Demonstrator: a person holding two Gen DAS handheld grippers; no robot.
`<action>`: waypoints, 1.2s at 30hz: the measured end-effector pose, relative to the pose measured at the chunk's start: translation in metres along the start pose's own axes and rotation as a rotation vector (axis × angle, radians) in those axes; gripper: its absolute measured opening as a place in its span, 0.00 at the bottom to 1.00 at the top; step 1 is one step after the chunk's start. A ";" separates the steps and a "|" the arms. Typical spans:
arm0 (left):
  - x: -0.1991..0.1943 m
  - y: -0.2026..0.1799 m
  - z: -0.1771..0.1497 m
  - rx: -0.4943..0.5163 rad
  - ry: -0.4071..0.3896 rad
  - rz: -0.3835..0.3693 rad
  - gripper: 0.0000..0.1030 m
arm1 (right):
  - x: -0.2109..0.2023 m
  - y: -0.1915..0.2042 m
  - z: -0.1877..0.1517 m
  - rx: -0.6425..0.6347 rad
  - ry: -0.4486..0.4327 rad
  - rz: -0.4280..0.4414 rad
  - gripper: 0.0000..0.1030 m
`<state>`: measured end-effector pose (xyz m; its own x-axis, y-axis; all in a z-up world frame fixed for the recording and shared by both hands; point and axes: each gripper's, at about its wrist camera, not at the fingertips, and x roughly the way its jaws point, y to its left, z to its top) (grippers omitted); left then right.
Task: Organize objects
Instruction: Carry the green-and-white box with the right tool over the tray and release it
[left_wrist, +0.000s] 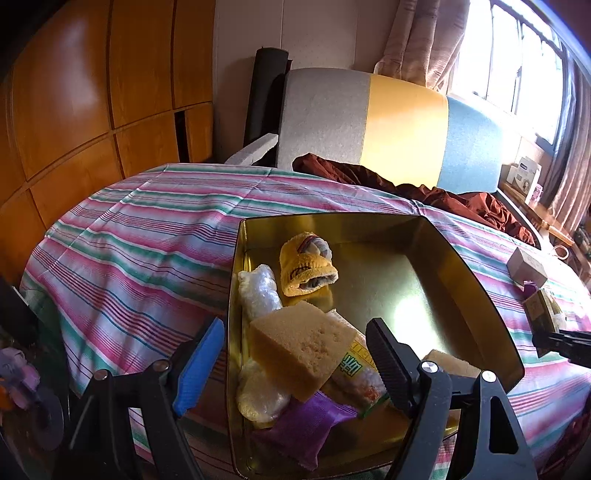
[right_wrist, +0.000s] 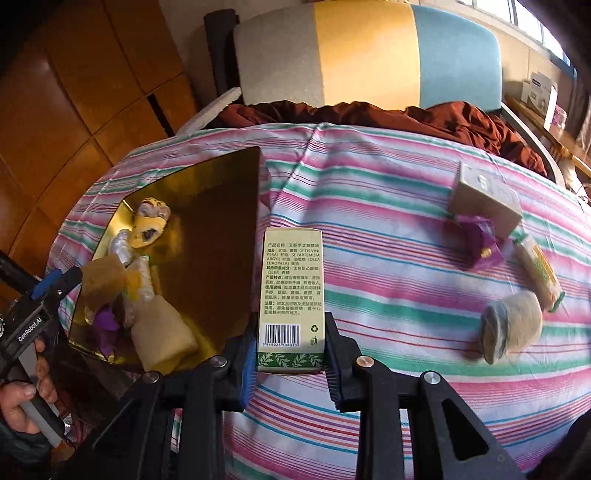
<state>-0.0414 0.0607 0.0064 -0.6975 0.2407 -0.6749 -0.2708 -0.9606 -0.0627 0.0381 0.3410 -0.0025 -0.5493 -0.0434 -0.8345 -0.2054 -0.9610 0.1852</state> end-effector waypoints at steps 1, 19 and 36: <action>-0.001 0.000 -0.001 -0.001 -0.001 -0.003 0.77 | 0.002 0.006 0.004 -0.014 -0.005 0.010 0.29; -0.005 0.034 -0.005 -0.074 0.007 0.004 0.77 | 0.080 0.112 0.063 -0.239 0.046 0.095 0.29; 0.001 0.038 -0.009 -0.094 0.031 0.024 0.78 | 0.099 0.134 0.045 -0.302 0.079 0.163 0.82</action>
<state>-0.0466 0.0229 -0.0039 -0.6817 0.2149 -0.6993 -0.1904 -0.9751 -0.1140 -0.0805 0.2197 -0.0372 -0.4884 -0.2130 -0.8462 0.1355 -0.9765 0.1676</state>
